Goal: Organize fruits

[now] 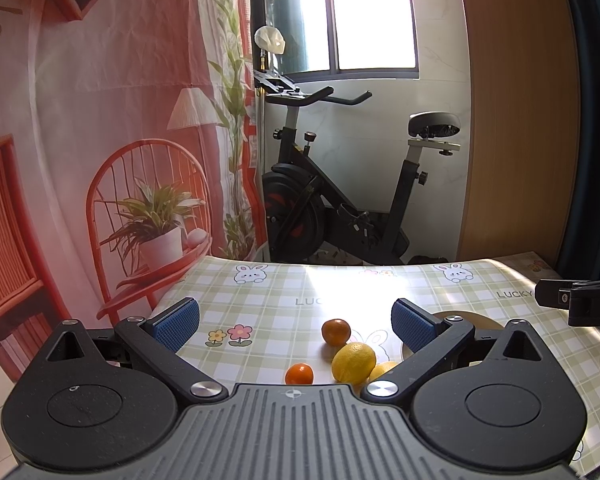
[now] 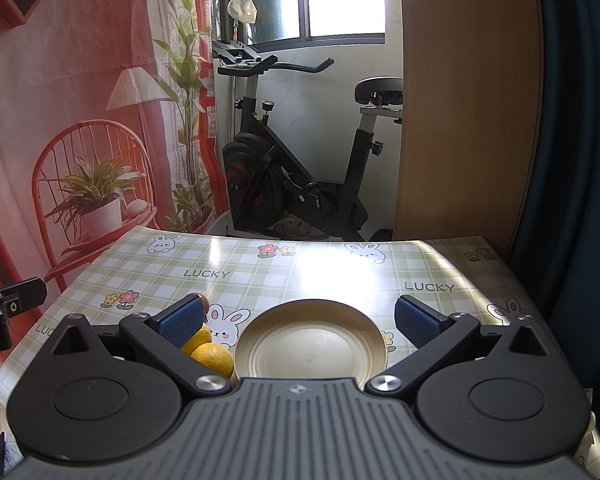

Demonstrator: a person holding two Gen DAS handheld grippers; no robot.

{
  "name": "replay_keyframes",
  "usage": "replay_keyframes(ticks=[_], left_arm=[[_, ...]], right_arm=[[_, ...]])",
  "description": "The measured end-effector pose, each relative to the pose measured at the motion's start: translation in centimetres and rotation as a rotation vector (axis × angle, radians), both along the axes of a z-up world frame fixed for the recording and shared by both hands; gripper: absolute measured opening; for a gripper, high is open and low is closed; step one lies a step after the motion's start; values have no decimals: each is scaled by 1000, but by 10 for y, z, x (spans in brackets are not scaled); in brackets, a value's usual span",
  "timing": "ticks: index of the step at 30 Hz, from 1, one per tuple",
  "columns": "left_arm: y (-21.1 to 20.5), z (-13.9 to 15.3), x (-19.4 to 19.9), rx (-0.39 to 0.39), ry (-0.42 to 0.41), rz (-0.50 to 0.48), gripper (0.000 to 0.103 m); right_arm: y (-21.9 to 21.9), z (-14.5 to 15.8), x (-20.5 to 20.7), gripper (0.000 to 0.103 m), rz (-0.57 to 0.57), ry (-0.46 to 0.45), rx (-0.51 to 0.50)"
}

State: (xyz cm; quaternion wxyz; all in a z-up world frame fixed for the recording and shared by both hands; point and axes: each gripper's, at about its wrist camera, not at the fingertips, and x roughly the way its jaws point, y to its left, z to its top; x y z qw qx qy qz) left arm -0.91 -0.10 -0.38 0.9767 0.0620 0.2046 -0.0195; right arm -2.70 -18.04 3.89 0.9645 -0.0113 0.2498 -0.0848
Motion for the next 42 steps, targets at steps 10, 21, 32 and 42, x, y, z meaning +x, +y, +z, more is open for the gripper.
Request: replay_keyframes(ticks=[10, 21, 32, 42], left_arm=[[1, 0, -2, -23, 11, 2, 103], [1, -2, 3, 41, -37, 38, 103], [17, -23, 24, 18, -68, 34, 103], [27, -58, 47, -117, 73, -99, 97]], right_arm=[[2, 1, 0, 103, -1, 2, 1], [-1, -3, -4, 103, 3, -12, 10], [-26, -33, 8, 103, 77, -147, 106], [-25, -75, 34, 103, 187, -188, 117]])
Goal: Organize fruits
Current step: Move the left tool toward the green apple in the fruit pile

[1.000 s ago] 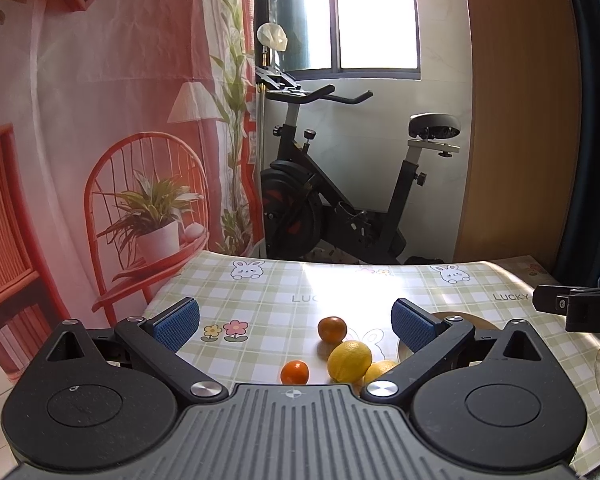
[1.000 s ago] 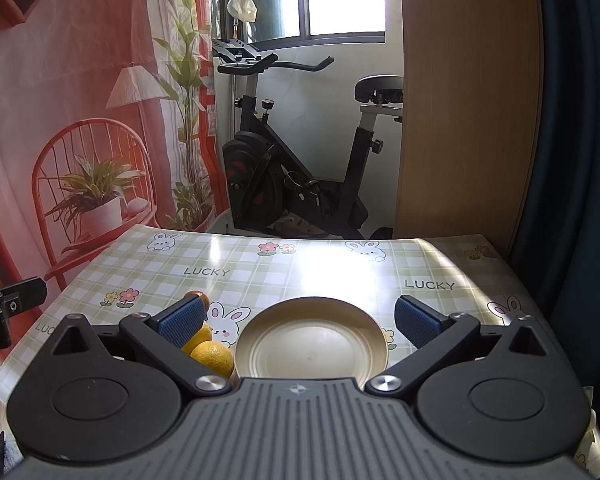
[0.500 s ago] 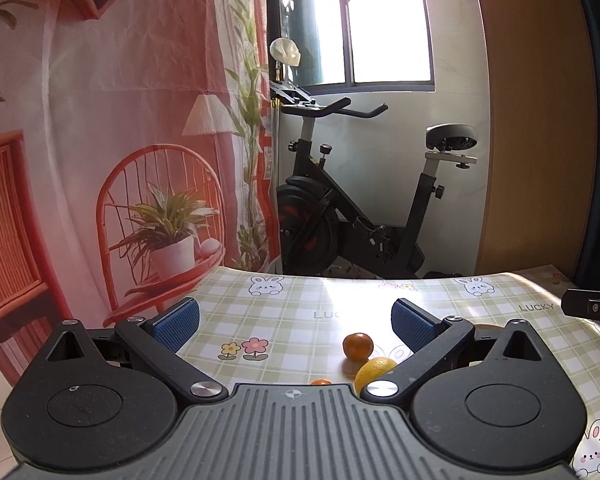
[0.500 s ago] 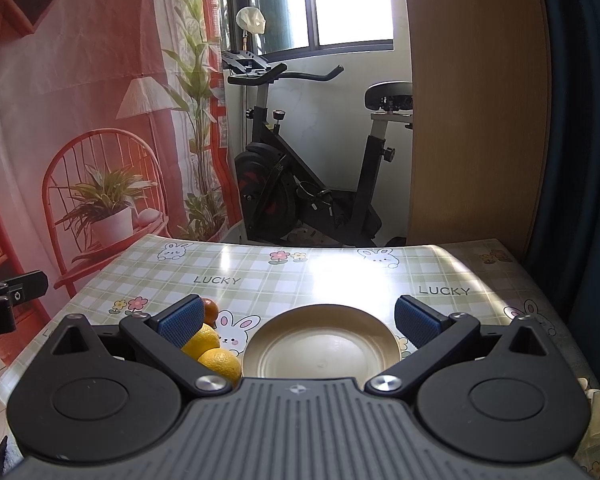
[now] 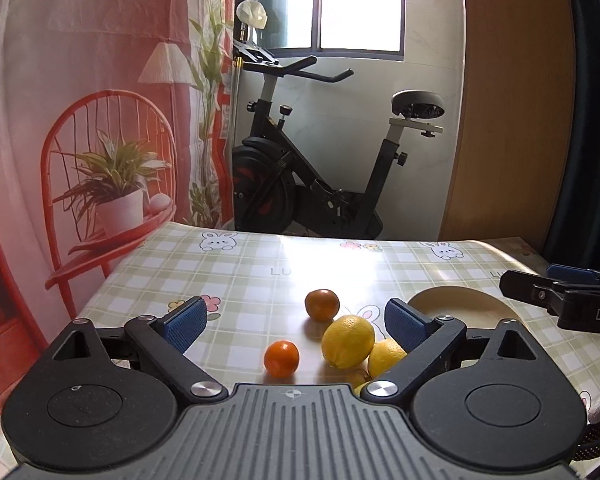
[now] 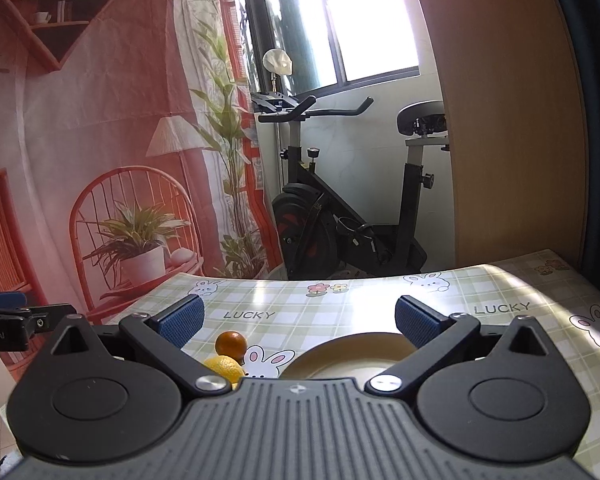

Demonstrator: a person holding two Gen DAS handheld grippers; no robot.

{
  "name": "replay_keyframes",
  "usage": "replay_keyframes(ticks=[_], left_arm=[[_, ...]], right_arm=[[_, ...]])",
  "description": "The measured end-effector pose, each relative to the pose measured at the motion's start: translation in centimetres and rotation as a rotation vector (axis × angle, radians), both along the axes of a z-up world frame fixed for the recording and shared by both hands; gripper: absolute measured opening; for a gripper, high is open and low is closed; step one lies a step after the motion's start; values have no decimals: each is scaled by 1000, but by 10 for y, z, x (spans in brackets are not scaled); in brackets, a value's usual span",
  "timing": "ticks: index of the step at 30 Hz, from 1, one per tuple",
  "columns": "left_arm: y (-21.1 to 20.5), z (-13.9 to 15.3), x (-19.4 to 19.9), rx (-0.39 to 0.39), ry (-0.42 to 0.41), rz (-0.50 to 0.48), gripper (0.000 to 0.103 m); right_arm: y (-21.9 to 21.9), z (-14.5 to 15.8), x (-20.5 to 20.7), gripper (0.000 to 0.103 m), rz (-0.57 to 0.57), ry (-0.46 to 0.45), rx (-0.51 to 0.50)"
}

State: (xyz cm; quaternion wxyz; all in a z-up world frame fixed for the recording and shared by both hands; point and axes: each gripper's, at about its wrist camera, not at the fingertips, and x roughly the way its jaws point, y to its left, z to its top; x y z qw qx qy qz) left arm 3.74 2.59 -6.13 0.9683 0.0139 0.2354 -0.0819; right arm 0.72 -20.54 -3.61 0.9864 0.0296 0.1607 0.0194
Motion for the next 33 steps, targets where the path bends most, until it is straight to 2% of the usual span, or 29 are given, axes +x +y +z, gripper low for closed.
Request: replay_keyframes(ticks=[5, 9, 13, 17, 21, 28, 33], left_arm=[[5, -13, 5, -17, 25, 8, 97], [4, -20, 7, -2, 69, 23, 96], [11, -29, 6, -51, 93, 40, 95], [11, -33, 3, -26, 76, 59, 94], [15, -34, -2, -62, 64, 71, 94], [18, -49, 0, -65, 149, 71, 95], [17, -53, -2, -59, 162, 51, 95]], right_arm=[[10, -15, 16, 103, 66, 90, -37], [17, -26, 20, 103, 53, 120, -71], [21, -37, 20, 103, 58, 149, -64], [23, -44, 14, 103, 90, 174, -40], [28, -50, 9, 103, 102, 186, -59], [31, -66, 6, 103, 124, 255, -60], [38, -71, 2, 103, 140, 267, -81]])
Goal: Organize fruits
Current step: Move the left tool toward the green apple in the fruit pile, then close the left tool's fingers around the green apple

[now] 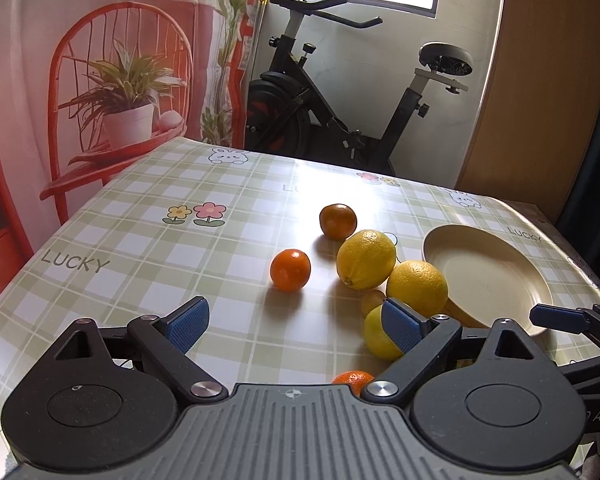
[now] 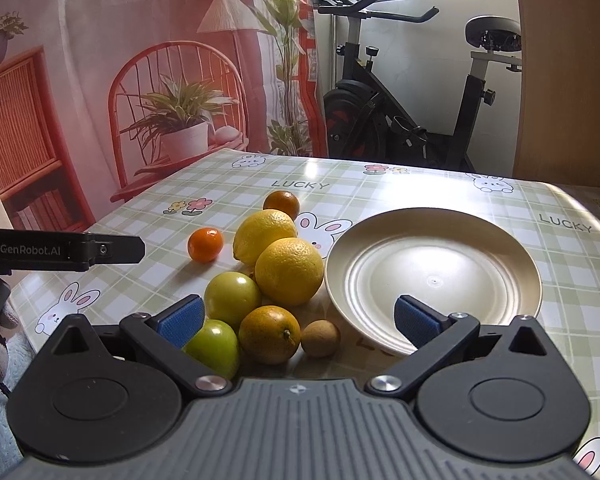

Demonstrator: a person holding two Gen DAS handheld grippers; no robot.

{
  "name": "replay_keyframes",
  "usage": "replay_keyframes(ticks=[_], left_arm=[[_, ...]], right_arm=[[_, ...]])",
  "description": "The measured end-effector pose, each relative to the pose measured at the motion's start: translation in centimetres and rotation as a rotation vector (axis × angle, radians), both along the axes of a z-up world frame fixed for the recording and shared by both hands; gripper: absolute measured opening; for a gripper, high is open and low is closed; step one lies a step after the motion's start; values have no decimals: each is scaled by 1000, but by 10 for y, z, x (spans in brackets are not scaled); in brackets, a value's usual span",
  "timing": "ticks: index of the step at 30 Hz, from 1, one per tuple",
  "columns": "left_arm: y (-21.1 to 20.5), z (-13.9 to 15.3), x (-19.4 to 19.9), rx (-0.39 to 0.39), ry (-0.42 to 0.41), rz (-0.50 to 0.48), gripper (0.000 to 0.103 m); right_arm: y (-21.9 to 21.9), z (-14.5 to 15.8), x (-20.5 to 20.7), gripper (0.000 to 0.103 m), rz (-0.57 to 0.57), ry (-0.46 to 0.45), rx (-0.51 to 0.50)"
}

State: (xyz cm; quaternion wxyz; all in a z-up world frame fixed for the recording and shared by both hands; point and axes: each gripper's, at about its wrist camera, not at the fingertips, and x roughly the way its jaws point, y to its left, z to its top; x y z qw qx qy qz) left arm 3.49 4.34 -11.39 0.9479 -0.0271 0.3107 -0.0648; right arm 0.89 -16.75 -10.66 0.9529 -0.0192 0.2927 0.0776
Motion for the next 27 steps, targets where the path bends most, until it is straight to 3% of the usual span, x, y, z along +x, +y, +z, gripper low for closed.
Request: replay_keyframes(ticks=[7, 16, 21, 27], left_arm=[[1, -8, 1, 9, 51, -3, 94], [0, -10, 0, 10, 50, -8, 93], [-8, -13, 0, 67, 68, -7, 79], [-21, -13, -5, 47, 53, -149, 66]], right_arm=[[5, -4, 0, 102, 39, 34, 4], [15, -13, -3, 84, 112, 87, -1], [18, -17, -3, 73, 148, 115, 20], [21, -20, -2, 60, 182, 152, 34]])
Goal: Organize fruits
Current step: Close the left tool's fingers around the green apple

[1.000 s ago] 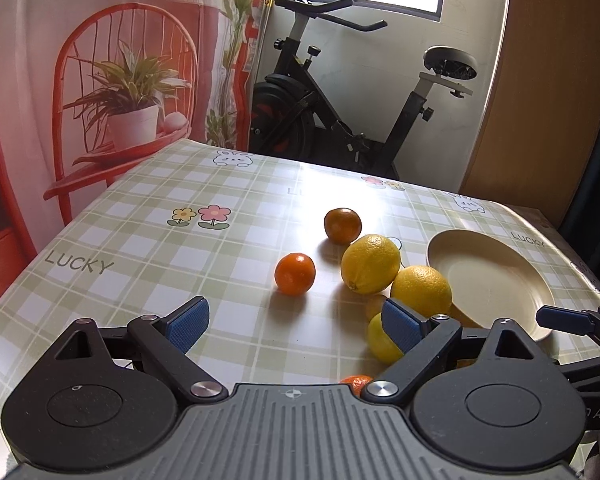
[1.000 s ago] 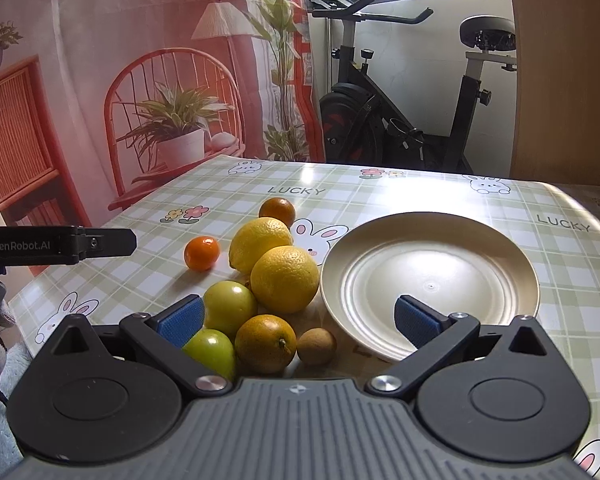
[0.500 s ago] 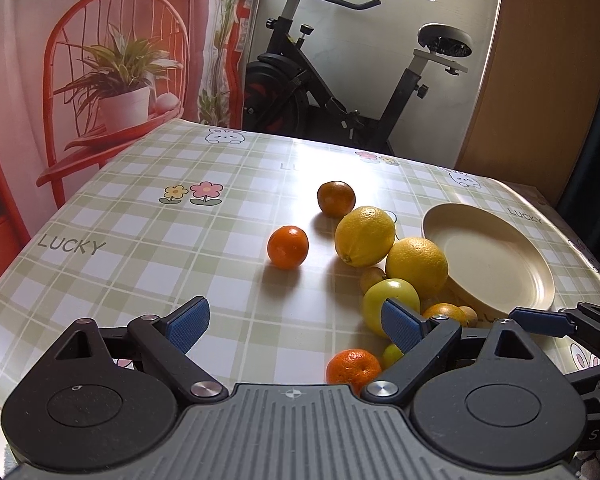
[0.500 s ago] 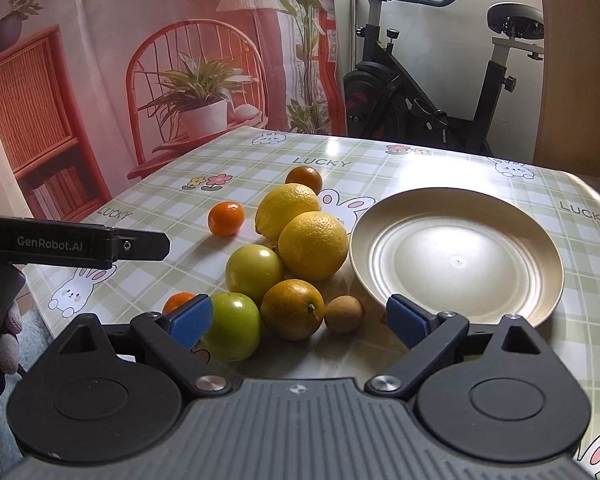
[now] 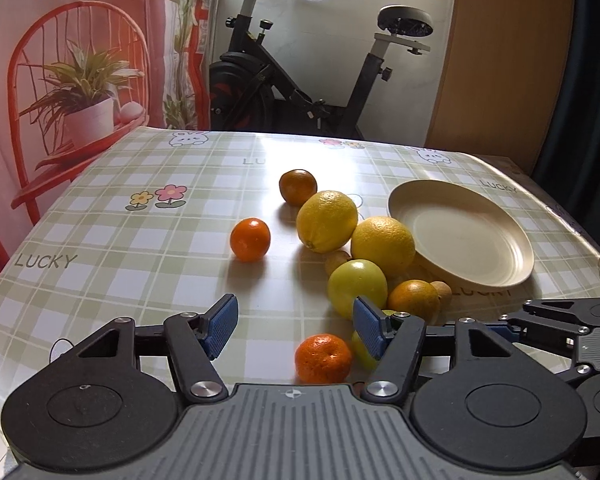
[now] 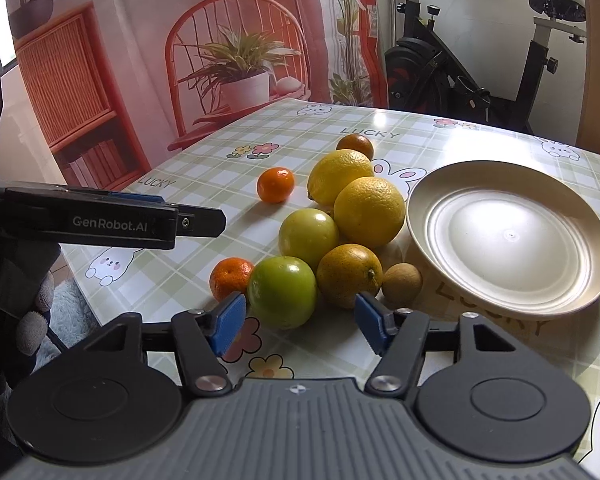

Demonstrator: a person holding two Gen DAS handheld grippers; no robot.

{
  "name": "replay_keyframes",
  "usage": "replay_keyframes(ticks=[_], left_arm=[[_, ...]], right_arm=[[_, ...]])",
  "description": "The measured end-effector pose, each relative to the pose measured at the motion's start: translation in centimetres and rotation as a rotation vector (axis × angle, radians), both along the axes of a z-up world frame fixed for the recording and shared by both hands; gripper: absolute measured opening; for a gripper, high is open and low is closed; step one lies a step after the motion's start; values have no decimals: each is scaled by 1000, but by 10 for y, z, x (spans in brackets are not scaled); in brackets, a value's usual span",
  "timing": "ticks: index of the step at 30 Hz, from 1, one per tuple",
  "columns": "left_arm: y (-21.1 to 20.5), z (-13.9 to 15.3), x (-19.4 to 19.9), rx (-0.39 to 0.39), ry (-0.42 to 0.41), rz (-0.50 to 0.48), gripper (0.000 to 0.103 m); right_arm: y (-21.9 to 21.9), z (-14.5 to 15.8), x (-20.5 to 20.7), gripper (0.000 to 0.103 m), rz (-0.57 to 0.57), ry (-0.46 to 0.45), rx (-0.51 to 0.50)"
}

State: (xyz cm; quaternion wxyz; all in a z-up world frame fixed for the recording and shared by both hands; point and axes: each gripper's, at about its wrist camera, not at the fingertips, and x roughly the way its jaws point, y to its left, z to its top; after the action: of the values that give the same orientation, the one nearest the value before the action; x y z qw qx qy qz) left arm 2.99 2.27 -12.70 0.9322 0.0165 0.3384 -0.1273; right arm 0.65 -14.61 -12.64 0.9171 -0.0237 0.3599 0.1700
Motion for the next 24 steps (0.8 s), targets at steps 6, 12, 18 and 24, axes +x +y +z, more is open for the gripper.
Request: replay_keyframes(ticks=[6, 12, 18, 24], left_arm=[[-11, -5, 5, -48, 29, -127, 66], [-20, -11, 17, -80, 79, -189, 66], [-24, -22, 22, -98, 130, -216, 55], [-24, -26, 27, -121, 157, -217, 54]], right_arm=[[4, -4, 1, 54, 22, 14, 1], [0, -9, 5, 50, 8, 25, 15], [-1, -13, 9, 49, -1, 28, 31], [-1, -17, 10, 48, 3, 32, 42]])
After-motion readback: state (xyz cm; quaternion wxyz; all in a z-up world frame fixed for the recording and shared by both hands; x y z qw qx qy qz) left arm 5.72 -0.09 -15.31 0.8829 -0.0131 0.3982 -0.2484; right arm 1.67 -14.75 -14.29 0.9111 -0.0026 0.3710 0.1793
